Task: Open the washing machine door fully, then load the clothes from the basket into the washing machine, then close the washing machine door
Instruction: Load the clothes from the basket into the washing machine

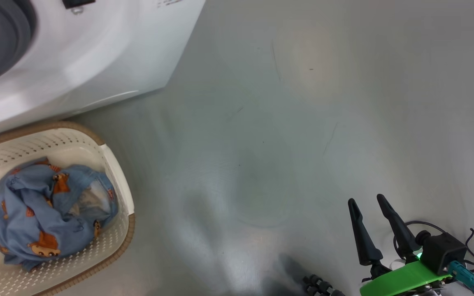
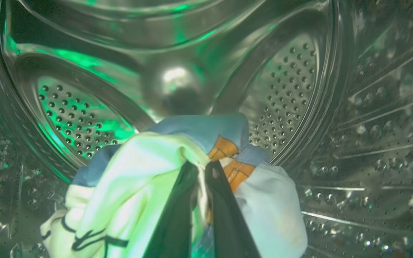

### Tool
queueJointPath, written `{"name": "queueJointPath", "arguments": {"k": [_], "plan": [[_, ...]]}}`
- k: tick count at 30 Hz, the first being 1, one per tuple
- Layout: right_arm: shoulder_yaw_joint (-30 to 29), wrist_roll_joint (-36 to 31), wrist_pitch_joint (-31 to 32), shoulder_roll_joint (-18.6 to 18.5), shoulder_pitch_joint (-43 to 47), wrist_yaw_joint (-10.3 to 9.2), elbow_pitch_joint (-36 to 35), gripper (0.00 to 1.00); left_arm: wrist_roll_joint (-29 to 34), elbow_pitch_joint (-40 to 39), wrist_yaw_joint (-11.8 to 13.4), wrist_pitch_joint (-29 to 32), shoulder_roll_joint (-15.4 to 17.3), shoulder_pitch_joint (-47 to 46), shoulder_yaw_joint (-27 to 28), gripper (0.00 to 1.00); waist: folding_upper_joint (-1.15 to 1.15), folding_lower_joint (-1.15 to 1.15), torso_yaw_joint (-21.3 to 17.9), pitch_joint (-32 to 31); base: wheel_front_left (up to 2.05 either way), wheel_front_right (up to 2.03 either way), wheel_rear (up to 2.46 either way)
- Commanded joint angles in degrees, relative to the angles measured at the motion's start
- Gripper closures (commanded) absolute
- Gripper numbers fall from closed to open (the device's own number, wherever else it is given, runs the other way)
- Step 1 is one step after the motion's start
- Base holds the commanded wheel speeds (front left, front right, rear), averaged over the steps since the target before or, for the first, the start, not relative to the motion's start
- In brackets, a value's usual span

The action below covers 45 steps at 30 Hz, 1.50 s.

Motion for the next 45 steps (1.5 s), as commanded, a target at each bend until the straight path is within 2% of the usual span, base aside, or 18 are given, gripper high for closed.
{"name": "queueJointPath", "arguments": {"k": [1,13,25,26,27,28,29,30,36,40,45], "plan": [[1.0,0.5,-0.3,-1.0,-0.4,0.08,-0.8,0.0,0.7,-1.1,0.0,-0.3,2.2,0.2,0.3,1.0,0.0,0.0,0.2,0.1,0.0,0.0,0.0],[1.6,0.5,-0.3,-0.9,-0.9,0.08,-0.6,0.0,1.5,-5.8,0.0,-0.3,1.5,0.7,1.0,1.0,0.0,0.0,-0.2,-0.2,0.0,0.0,0.0],[1.6,0.5,-0.3,-0.8,-0.2,0.08,-0.1,0.0,3.7,7.5,1.1,-0.3,2.7,-0.2,-0.5,1.0,0.0,0.0,-0.2,-1.7,0.0,0.0,0.0],[1.7,0.5,-0.3,-0.8,-0.2,0.08,0.0,0.0,3.8,8.7,1.2,-0.3,2.6,-0.6,-0.6,0.89,0.0,0.0,-0.2,-1.9,0.0,0.0,0.0],[1.7,0.5,-0.3,-0.8,-0.2,0.08,0.0,0.0,3.8,8.7,1.2,-0.3,2.6,-0.6,-0.6,0.89,0.0,0.0,-0.2,-1.9,0.0,0.0,0.0],[1.7,0.5,-0.3,-0.8,-0.2,0.08,0.0,0.0,4.0,10.1,1.4,-0.3,2.7,-0.8,-0.9,0.65,0.0,0.0,-0.2,-2.2,0.0,0.0,0.0],[1.8,0.5,-0.3,-0.8,-0.1,0.08,0.1,0.0,4.2,11.7,1.5,-0.3,2.8,-1.1,-1.2,0.2,0.0,0.0,-0.2,-2.5,0.0,0.0,0.0],[1.9,0.5,-0.3,-0.8,-0.1,0.08,0.2,0.0,4.3,13.0,1.7,-0.3,2.8,-1.5,-1.4,0.0,0.0,0.0,-0.2,-2.9,0.0,0.0,0.0],[1.9,0.4,-0.3,-0.8,0.4,0.08,0.5,0.0,5.4,21.6,4.1,-0.1,2.6,-3.7,-2.8,0.0,0.0,0.0,0.0,-4.8,0.0,0.0,0.0],[1.8,0.6,-0.3,-0.9,0.6,0.08,0.7,0.0,5.8,26.9,6.4,0.9,1.7,-4.8,-3.4,0.0,0.0,0.0,0.7,-6.3,0.0,0.0,0.0],[2.3,0.7,-0.3,-1.1,0.4,0.08,1.1,0.0,5.4,30.9,8.0,0.6,0.1,-4.4,-3.9,0.0,0.0,0.0,1.9,-8.9,0.0,0.0,0.0]]}}
